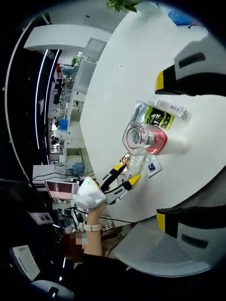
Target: Arrange the skincare products in the storage area until every visible bottle or jar stands upright without overlapping.
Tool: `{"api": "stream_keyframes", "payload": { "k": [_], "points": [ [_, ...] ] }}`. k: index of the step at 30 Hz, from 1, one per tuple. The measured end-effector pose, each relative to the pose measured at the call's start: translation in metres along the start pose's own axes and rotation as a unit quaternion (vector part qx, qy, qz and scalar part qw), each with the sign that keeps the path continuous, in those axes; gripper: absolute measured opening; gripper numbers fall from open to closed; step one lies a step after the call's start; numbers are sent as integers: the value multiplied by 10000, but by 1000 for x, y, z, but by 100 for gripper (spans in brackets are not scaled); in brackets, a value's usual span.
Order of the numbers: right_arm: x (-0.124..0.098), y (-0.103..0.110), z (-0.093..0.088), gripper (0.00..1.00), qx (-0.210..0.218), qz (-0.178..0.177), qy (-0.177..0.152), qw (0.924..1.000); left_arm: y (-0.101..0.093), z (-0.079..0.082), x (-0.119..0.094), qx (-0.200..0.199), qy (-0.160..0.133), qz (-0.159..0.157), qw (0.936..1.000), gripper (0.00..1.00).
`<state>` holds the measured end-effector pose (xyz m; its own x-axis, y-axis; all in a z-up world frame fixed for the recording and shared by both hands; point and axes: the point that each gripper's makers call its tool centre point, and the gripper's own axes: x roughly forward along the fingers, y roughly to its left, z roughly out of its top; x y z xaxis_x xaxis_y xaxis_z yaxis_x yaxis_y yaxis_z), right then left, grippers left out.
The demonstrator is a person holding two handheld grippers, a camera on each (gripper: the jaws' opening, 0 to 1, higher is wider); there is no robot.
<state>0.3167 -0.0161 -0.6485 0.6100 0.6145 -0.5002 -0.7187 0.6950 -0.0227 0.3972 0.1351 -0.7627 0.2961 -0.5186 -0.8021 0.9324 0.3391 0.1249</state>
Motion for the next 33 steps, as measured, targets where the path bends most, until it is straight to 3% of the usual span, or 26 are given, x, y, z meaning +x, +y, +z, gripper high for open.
{"api": "stream_keyframes", "payload": {
  "k": [3,15,21,26,28,33],
  "points": [
    [1,-1,-1,99,6,18,6,10000,0,-2,5,30,97,-78,9999,39],
    [1,-6,-7,99,92,10,45,9999,5,-5,17,52,375,-247,9990,31],
    [1,-8,-6,99,97,12,62,9999,4,-5,19,308,441,-370,9979,31],
    [2,-8,-4,99,89,36,49,9999,5,-7,19,106,628,-377,9973,31],
    [2,-8,-4,99,96,40,43,9999,4,-6,19,266,620,-429,9968,31],
    [3,-7,-4,99,143,79,20,9999,3,-6,20,217,612,-528,9965,30]
  ]
}}
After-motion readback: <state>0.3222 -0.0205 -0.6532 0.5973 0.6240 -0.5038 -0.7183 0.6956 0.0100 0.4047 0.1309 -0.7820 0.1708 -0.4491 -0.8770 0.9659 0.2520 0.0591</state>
